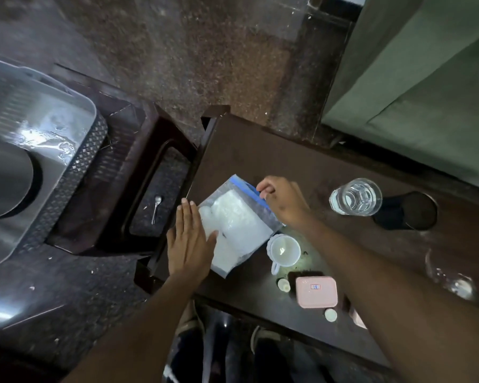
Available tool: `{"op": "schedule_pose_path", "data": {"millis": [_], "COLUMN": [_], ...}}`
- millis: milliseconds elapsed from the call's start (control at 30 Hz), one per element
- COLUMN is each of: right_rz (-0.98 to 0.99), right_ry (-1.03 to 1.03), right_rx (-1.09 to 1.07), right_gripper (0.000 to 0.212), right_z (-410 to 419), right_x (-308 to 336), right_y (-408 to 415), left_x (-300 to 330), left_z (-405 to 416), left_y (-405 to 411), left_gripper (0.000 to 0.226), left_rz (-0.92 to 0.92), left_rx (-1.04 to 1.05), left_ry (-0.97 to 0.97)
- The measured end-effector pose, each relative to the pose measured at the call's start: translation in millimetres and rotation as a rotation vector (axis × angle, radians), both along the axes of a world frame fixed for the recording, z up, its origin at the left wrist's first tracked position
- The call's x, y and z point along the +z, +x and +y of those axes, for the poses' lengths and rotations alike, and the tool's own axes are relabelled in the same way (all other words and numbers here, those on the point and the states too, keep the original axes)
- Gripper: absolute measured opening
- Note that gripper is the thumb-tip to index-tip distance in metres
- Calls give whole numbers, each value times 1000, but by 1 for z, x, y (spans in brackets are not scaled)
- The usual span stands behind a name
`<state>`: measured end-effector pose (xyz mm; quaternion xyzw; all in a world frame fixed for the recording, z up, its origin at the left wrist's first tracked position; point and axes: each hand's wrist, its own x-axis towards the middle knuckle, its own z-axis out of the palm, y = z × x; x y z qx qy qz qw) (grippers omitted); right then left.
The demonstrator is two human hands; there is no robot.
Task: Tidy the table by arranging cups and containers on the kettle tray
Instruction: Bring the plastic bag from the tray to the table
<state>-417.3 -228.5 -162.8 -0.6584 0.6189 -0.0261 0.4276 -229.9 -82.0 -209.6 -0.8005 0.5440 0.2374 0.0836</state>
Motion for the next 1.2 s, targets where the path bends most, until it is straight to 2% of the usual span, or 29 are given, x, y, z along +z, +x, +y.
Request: {"op": "schedule_pose_path", "data": {"millis": [167,300,433,533,700,800,1033,1200], "right_rz": [84,29,9,-31,94,185,202,270], "right_ry": [6,134,215,221,121,115,272,184], "right_rx": [19,-88,-23,-13,135,209,388,534], "right_gripper": [37,35,41,31,15,31,40,24], "right_z": [0,1,0,2,-3,-4,-4,5], "right_x": [-12,-19,-18,-19,-25,-28,-18,-29], "right_y": [8,8,12,17,34,43,53,56], "left_x": [1,-3,-7,-11,-15,-17,-24,-23], "left_z": [14,28,28,28,32,32,32,31], "left_y": [-10,-15,-14,-10,-4,-5,-6,-8], "left_gripper": [98,107,108,111,115,115,117,118], "left_rz": [18,7,14,32,1,-5,39,42], "left_rx": [-22,-105,-92,-97,-142,-132,-104,-102], "left_ry": [-91,-83,-70,-75,-101,-109,-131,-121]}}
